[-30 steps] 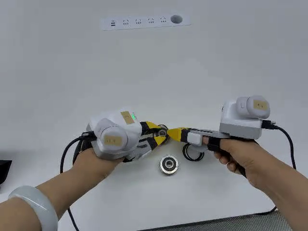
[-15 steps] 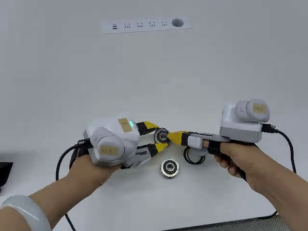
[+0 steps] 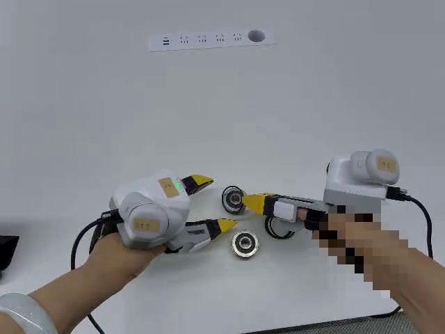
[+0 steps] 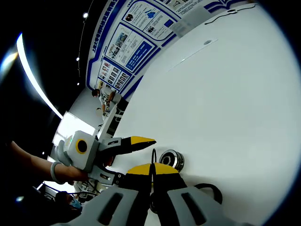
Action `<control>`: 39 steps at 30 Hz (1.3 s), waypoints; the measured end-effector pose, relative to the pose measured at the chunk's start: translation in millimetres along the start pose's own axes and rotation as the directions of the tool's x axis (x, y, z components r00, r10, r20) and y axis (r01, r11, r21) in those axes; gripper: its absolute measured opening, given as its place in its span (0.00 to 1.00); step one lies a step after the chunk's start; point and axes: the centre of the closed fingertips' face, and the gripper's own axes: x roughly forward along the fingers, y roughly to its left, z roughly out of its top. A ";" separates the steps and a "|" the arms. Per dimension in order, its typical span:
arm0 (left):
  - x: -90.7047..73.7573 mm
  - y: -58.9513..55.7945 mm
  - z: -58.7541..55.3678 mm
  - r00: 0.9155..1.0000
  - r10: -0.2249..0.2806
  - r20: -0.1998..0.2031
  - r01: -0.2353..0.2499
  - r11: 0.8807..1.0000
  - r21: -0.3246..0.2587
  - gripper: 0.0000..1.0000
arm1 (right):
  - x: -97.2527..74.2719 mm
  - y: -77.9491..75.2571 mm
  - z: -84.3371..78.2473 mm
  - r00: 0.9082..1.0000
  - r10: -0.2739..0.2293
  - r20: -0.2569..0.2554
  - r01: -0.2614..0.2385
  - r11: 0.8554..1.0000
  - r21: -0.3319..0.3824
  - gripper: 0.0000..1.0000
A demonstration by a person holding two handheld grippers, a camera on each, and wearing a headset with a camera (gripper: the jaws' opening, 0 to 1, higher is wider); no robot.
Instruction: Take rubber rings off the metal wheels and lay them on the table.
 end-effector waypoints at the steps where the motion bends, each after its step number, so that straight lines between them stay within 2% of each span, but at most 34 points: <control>1: -0.4 0.1 -0.2 1.000 0.001 0.001 -0.001 1.000 -0.002 0.52 | -2.4 2.0 -0.4 1.000 -0.001 0.006 0.001 1.000 0.003 0.02; 4: -2.3 -0.2 -0.7 1.000 0.002 0.004 -0.002 1.000 -0.009 0.52 | -14.2 1.4 -1.9 1.000 -0.008 0.028 0.007 1.000 0.025 0.02; 6: -2.9 0.0 -2.1 1.000 0.004 0.002 -0.004 1.000 -0.012 0.52 | -22.1 -3.8 -0.8 0.999 -0.015 0.041 0.014 0.999 0.039 0.02; 12: -5.3 0.4 -6.8 1.000 0.007 -0.005 -0.007 1.000 -0.024 0.51 | -47.2 -18.7 -11.8 0.997 -0.052 0.063 0.045 0.994 0.096 0.02; 17: -5.8 -0.5 -8.2 1.000 0.007 -0.010 -0.007 1.000 -0.028 0.50 | -58.0 -28.3 -20.2 0.994 -0.082 0.068 0.073 0.990 0.123 0.02; 22: -6.3 -1.2 -9.8 1.000 0.005 -0.015 -0.006 1.000 -0.026 0.49 | -62.0 -41.3 -23.4 0.992 -0.106 0.074 0.094 0.984 0.148 0.02; 29: -9.1 -1.6 -12.5 1.000 0.008 -0.020 -0.008 0.999 -0.031 0.48 | -60.6 -48.8 -30.4 0.989 -0.134 0.056 0.123 0.979 0.160 0.02; 33: -12.1 -2.2 -13.5 1.000 0.011 -0.017 -0.012 0.999 -0.042 0.47 | -59.8 -51.9 -32.8 0.987 -0.154 0.041 0.147 0.980 0.133 0.05; 39: -20.6 -6.2 -14.0 1.000 0.015 -0.012 -0.016 0.999 -0.051 0.47 | -60.4 -49.5 -33.5 0.985 -0.170 0.014 0.170 0.984 0.049 0.10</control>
